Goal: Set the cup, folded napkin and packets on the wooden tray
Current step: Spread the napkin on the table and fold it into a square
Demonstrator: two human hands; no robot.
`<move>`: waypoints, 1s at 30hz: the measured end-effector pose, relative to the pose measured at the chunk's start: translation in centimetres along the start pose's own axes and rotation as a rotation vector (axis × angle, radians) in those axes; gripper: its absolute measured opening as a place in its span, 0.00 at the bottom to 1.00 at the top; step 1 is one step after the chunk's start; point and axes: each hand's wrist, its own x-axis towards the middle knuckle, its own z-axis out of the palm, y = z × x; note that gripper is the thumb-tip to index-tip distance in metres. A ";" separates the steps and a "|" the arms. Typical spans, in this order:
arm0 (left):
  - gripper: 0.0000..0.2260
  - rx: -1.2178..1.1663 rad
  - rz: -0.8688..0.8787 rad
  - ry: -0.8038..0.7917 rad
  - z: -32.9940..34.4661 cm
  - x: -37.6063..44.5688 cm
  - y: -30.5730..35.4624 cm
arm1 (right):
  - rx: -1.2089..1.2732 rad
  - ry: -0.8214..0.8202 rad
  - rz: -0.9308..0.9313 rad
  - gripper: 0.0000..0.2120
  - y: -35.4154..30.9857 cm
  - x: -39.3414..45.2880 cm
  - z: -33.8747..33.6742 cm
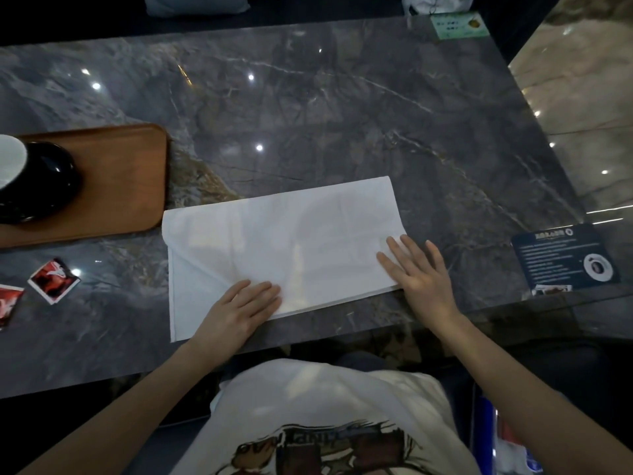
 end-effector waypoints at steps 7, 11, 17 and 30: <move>0.17 -0.058 0.031 0.125 0.1 0.2 0.0 | 0.049 -0.230 -0.035 0.27 0.9 -0.6 -0.9; 0.21 -0.066 0.025 0.147 0.2 0.2 -0.1 | 0.167 -0.339 0.003 0.26 1.1 0.4 -2.4; 0.24 -0.071 0.017 0.171 -0.3 0.5 0.1 | 0.280 -0.360 0.171 0.24 -0.4 2.2 -3.6; 0.19 -0.043 -0.184 0.248 -0.5 0.7 0.8 | 0.427 -0.435 0.080 0.31 -10.5 8.6 -1.4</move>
